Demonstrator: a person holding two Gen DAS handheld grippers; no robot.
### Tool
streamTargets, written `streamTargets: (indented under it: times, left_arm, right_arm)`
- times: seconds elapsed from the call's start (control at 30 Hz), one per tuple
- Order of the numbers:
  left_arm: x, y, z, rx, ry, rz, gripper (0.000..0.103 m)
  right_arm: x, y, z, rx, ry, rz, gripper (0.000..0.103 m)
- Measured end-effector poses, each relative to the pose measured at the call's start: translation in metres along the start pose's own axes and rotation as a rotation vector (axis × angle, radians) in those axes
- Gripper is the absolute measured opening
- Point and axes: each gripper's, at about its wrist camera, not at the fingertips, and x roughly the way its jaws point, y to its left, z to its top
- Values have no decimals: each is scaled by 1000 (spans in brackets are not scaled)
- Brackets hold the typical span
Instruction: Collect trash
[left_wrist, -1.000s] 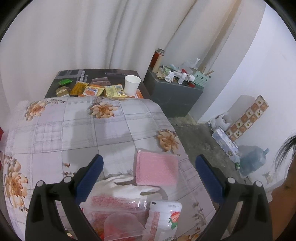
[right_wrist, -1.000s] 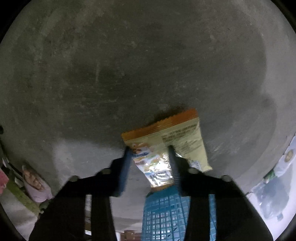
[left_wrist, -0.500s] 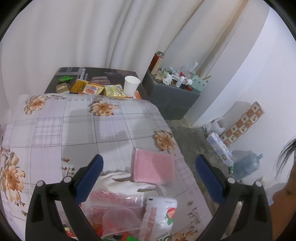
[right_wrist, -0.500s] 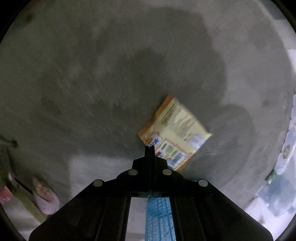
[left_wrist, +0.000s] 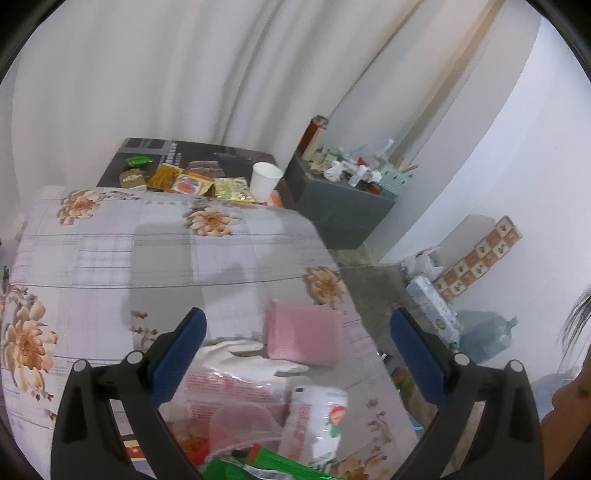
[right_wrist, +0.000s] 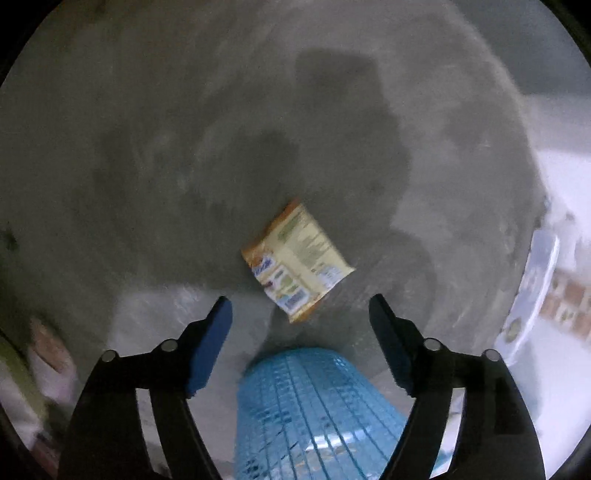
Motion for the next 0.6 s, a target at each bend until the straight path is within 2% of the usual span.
streamTargets:
  times: [0.1, 0.13, 0.17, 0.23, 0.27, 0.4, 0.6]
  left_arm:
    - [10, 8, 2, -15, 18, 37, 97]
    - [13, 11, 1, -19, 23, 45, 98]
    - [17, 14, 1, -23, 30, 56, 98]
    - [24, 18, 0, -26, 42, 73, 97]
    - [26, 21, -1, -26, 46, 80, 98]
    - [36, 26, -1, -26, 56, 100, 98]
    - [42, 24, -2, -9, 74, 122, 98]
  right_arm:
    - [48, 21, 8, -132, 119, -90, 79]
    - [56, 24, 10, -147, 138, -100, 79]
    - [71, 26, 14, -163, 201, -84, 81]
    - [76, 30, 22, -199, 163, -132, 82]
    - [77, 30, 26, -209, 147, -144, 88]
    - [87, 23, 40, -171, 157, -99, 89]
    - [103, 29, 49, -221, 194, -104, 92]
